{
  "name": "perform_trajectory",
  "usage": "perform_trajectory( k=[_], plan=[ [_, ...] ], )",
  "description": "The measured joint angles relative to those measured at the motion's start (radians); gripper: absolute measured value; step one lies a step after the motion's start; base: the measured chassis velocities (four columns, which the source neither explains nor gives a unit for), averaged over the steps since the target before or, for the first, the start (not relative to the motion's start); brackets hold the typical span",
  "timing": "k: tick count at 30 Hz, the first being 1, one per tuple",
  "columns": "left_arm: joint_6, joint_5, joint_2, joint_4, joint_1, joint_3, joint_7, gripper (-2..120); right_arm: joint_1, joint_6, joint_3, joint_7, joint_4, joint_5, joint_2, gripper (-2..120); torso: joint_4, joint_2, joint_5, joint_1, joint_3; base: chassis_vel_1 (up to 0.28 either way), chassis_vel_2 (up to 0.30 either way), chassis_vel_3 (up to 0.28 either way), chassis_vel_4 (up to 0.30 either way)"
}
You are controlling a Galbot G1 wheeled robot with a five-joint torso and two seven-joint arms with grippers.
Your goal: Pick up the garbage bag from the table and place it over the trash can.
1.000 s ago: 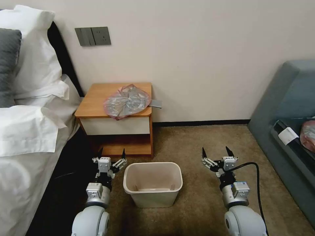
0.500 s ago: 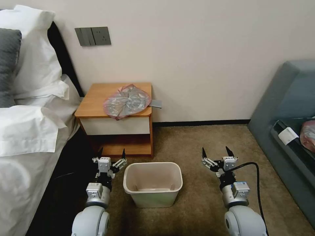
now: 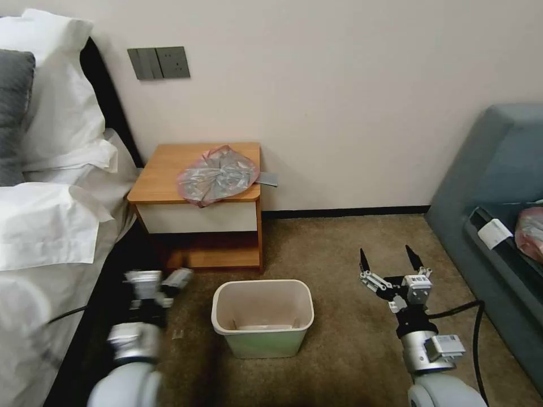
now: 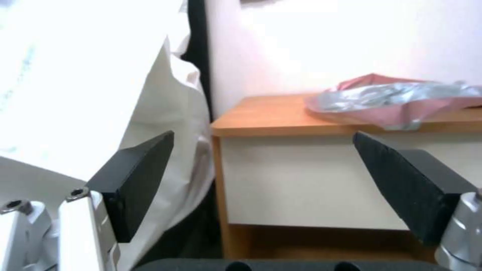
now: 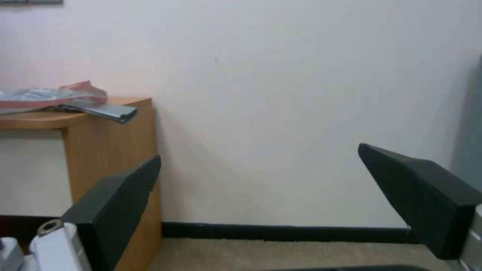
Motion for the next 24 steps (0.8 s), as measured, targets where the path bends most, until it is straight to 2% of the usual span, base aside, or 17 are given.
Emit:
perform_trajectory(
  k=[1,7,10,11,12,15,16,17,20,22,23,24],
  plan=[
    [-0.002,-0.01,0.002,0.001,0.006,0.001,0.005,91,0.001,-0.002,-0.001,0.0,0.0,-0.001,-0.001,100,-0.0002,0.0,-0.0018,0.0,0.0,0.0,0.0,0.0,0.0],
    [-0.003,-0.023,0.004,0.017,0.01,0.026,0.014,91,0.015,0.006,-0.013,0.0,-0.008,-0.001,-0.003,100,-0.0006,0.0,-0.0009,0.0,0.0,0.0,0.0,0.0,0.0],
    [-0.004,-0.042,0.017,0.029,0.014,0.052,0.015,91,0.05,0.055,-0.028,0.012,-0.03,-0.001,-0.019,100,-0.0007,0.0,-0.0009,0.0,0.0,0.0,0.0,0.0,0.0],
    [-0.005,-0.045,0.024,0.035,0.019,0.059,0.015,92,0.07,0.07,-0.033,0.016,-0.037,-0.009,-0.034,100,-0.0007,0.0,-0.0008,0.0,0.0,0.0,0.0,0.0,0.0],
    [-0.006,-0.041,0.034,0.047,0.03,0.065,0.014,93,0.132,0.087,-0.049,0.019,-0.054,-0.042,-0.088,100,-0.0006,0.0,-0.001,0.0,0.0,0.0,0.0,0.0,0.0],
    [-0.006,-0.035,0.035,0.049,0.031,0.066,0.014,93,0.162,0.088,-0.059,0.019,-0.064,-0.062,-0.117,100,-0.0003,0.0,-0.0008,0.0,0.0,0.0,0.0,0.0,0.0],
    [-0.006,-0.004,0.029,0.054,0.03,0.067,0.014,93,0.232,0.09,-0.086,0.016,-0.102,-0.111,-0.179,100,-0.0005,0.0,-0.0008,0.0,0.0,0.0,0.0,0.0,0.0],
    [-0.006,0.011,0.024,0.056,0.03,0.069,0.014,93,0.271,0.096,-0.105,0.014,-0.127,-0.14,-0.207,100,-0.0005,0.0,-0.0009,0.0,0.0,0.0,0.0,0.0,0.0],
    [-0.005,0.022,0.02,0.056,0.031,0.073,0.012,93,0.321,0.108,-0.132,0.011,-0.163,-0.179,-0.239,100,-0.0005,0.0,-0.0007,0.0,0.0,0.0,0.0,0.0,0.0],
    [-0.005,0.036,0.014,0.056,0.04,0.077,0.009,93,0.448,0.139,-0.19,-0.01,-0.256,-0.279,-0.292,100,-0.0004,0.0,-0.0008,0.0,0.0,0.0,0.0,0.0,0.0],
    [-0.005,0.036,0.014,0.056,0.04,0.077,0.009,93,0.448,0.139,-0.19,-0.01,-0.256,-0.279,-0.292,100,-0.0004,0.0,-0.0008,0.0,0.0,0.0,0.0,0.0,0.0],
    [-0.005,0.041,0.009,0.056,0.043,0.073,0.007,93,0.525,0.161,-0.224,-0.025,-0.315,-0.368,-0.31,100,-0.0003,0.0,-0.0007,0.0,0.0,0.0,0.0,0.0,0.0]
  ],
)
